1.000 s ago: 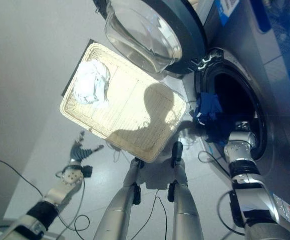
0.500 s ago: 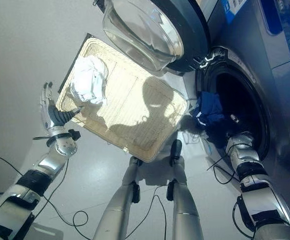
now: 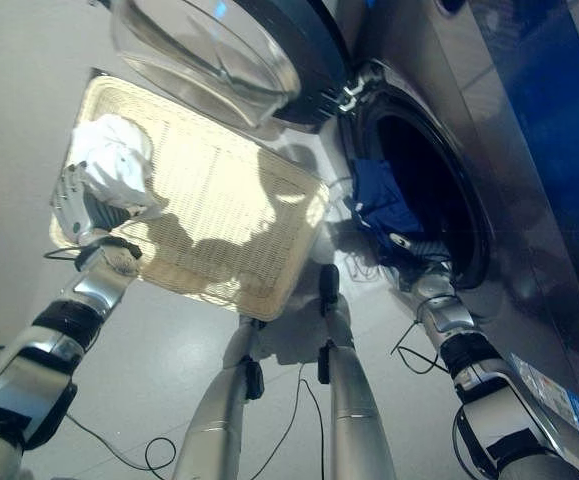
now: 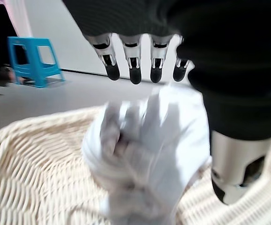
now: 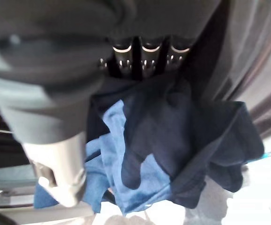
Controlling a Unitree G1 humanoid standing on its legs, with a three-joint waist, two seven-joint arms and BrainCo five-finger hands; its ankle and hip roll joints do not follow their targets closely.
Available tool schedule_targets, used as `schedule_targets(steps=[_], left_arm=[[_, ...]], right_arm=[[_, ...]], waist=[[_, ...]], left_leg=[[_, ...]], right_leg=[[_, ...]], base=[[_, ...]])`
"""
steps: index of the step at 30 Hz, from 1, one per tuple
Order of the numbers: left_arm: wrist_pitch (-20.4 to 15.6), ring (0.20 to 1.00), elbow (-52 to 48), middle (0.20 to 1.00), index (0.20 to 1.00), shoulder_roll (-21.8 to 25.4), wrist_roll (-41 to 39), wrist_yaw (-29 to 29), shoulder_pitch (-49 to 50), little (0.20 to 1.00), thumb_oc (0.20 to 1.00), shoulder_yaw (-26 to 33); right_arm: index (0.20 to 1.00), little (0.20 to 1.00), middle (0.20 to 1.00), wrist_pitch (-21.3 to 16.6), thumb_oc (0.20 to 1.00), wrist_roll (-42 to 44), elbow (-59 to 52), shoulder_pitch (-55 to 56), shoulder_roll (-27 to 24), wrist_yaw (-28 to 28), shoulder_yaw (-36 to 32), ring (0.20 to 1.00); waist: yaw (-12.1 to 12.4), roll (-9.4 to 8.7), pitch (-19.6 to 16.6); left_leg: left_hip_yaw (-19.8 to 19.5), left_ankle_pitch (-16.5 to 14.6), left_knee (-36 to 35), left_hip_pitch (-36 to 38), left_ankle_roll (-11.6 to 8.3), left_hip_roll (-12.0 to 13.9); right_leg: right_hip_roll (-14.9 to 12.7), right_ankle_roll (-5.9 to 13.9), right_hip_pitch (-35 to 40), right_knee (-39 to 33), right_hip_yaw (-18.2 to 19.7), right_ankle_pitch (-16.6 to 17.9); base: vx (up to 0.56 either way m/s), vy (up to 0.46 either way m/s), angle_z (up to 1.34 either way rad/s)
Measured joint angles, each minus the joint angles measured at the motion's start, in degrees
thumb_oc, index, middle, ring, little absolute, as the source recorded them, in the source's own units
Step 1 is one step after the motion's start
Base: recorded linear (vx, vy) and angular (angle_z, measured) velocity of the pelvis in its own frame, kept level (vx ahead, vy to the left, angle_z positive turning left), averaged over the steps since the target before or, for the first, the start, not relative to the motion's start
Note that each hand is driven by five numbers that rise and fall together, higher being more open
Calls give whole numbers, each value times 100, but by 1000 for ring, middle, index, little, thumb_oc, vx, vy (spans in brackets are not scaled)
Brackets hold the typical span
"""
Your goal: Put the clothes into the washing machine.
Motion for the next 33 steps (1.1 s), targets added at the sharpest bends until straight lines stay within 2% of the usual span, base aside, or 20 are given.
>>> schedule_targets(steps=[5,8,10,12,13,14,16,17,20,22,24,27,33], left_arm=[[400,1000,309,1000,1000,11,-50,-177,-295,1000,1000,-90],[631,1000,391,1000,1000,110,-35,-206,-417,1000,1000,-98],[785,1000,424,1000,1000,179,17,-208,-476,1000,1000,-118],[1059,1000,418,1000,1000,303,99,-204,-547,1000,1000,-148],[1473,1000,413,1000,1000,526,311,-213,-630,1000,1000,-327],[1570,1000,415,1000,1000,596,322,-217,-656,1000,1000,-393],[1996,1000,400,1000,1000,780,633,-315,-707,1000,1000,-416],[2225,696,417,696,696,850,734,-378,-700,696,696,-417],[2613,520,436,520,520,947,746,-517,-708,520,520,-394],[2755,200,577,200,200,1088,851,-659,-724,200,200,-405],[2815,200,767,200,200,1263,1055,-863,-742,200,200,-403],[2766,200,971,200,200,1378,1072,-987,-807,200,200,-410],[2010,200,1445,200,200,1398,416,-834,-953,200,200,-333]], right_arm=[[1000,1000,1000,-4,1000,-90,-30,20,16,71,375,1000],[1000,1000,1000,-14,1000,-85,-157,14,14,74,396,1000],[1000,1000,1000,-23,1000,-63,-263,14,12,103,406,1000],[1000,1000,1000,-27,1000,21,-536,44,-28,132,405,1000],[1000,1000,1000,-77,1000,36,-1198,283,-97,186,399,1000],[1000,1000,1000,-92,1000,36,-1388,393,-118,197,399,1000],[1000,1000,1000,-187,1000,30,-1902,834,-120,365,317,1000],[1000,1000,1000,-210,1000,41,-2105,1111,-117,507,318,1000],[1000,1000,1000,-305,1000,101,-2468,1901,-135,840,188,1000],[1000,1000,1000,-320,1000,191,-2592,2238,-193,1061,178,1000],[1000,1000,1000,-381,1000,294,-2800,2527,-320,1317,168,1000],[1000,1000,1000,-444,1000,530,-2889,2764,-440,1624,128,1000],[1000,1000,1000,-521,1000,603,-2940,2662,-488,1877,91,1000]], waist=[[-52,-104,-11],[-144,-119,-10],[-175,-195,-15],[-265,-244,-13],[-363,-355,-10],[-391,-367,-10],[-509,-440,-1],[-590,-459,-2],[-617,-521,-18],[-771,-532,-16],[-931,-533,-16],[-951,-533,-16],[-909,-533,-17]], left_leg=[[35,-240,381,-60,34,20],[31,-352,626,-273,66,43],[45,-421,774,-389,62,47],[61,-510,979,-584,92,47],[135,-586,1177,-773,86,52],[134,-631,1268,-850,125,64],[140,-754,1534,-1043,121,99],[139,-786,1608,-1097,112,125],[178,-850,1698,-1165,94,167],[204,-864,1718,-1226,89,175],[217,-869,1746,-1282,82,203],[214,-888,1780,-1293,53,260],[186,-891,1783,-1276,21,342]], right_leg=[[11,17,33,97,108,-41],[17,0,-74,143,114,-32],[18,0,-172,195,145,-32],[12,20,-348,356,201,-92],[-7,28,-597,615,271,-172],[-7,27,-659,679,271,-204],[13,26,-835,873,289,-270],[28,28,-856,877,292,-271],[78,63,-938,921,368,-314],[84,62,-1023,960,394,-321],[110,49,-1081,963,401,-308],[164,46,-1087,962,407,-306],[257,11,-1058,958,400,-285]], base=[[42,86,-8],[12,91,1],[11,61,-5],[16,80,-5],[14,88,-5],[1,68,-6],[-6,46,-7],[-5,57,-7],[-10,55,-10],[-17,54,-5],[-16,33,-6],[-12,6,-8],[-11,-47,-2]])
